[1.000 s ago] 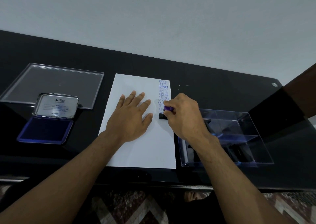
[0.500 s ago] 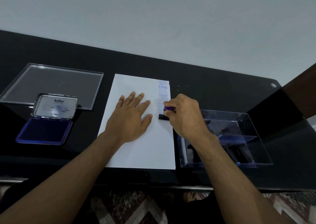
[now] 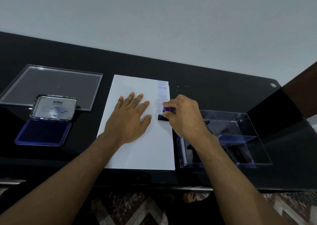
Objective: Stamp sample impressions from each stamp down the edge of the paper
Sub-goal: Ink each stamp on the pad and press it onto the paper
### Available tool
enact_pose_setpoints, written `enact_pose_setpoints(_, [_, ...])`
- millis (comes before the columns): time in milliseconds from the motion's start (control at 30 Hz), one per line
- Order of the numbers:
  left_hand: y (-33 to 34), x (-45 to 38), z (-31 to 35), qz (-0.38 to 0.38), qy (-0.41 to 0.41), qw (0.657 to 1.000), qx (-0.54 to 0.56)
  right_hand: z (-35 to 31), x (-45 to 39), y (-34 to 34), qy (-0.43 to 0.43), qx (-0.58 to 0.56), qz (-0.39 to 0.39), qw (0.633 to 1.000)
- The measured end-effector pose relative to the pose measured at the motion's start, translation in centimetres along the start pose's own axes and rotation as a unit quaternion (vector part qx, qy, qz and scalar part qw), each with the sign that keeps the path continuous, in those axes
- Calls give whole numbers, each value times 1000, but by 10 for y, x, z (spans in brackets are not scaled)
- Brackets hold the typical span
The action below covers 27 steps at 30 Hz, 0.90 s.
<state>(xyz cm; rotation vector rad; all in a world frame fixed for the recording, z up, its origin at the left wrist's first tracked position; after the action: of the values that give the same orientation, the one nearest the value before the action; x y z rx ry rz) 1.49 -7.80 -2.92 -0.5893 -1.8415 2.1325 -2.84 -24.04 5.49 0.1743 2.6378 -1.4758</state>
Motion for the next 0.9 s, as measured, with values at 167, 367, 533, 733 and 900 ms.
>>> enact_pose_setpoints(167, [-1, -1, 1, -2, 0, 1000, 4, 2, -1, 2, 12, 0, -7, 1000])
enact_pose_setpoints(367, [0, -1, 0, -3, -5, 1000, -2, 4, -2, 4, 21, -5, -10, 1000])
enact_pose_setpoints(533, [0, -1, 0, -1, -1, 1000, 1, 4, -2, 5, 19, -1, -8, 1000])
enact_pose_setpoints(733, [-2, 1, 0, 1, 3, 1000, 8, 2, 7, -12, 8, -66, 60, 996])
enact_pose_setpoints(900, [-5, 2, 1, -2, 3, 1000, 16, 21, 22, -35, 90, -237, 210, 944])
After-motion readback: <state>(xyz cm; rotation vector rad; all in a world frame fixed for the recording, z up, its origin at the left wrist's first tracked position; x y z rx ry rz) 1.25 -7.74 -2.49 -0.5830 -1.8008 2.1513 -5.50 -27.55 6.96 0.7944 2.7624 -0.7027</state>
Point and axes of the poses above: each hand's wrist, its own x-axis away from the middle knuckle, its own y-axis out of the palm, z = x × y, the point moved 6 cm from there along -x, towards the middle knuckle, and after that the axes turned 8 degrees about -x, right-handed, at the moved point
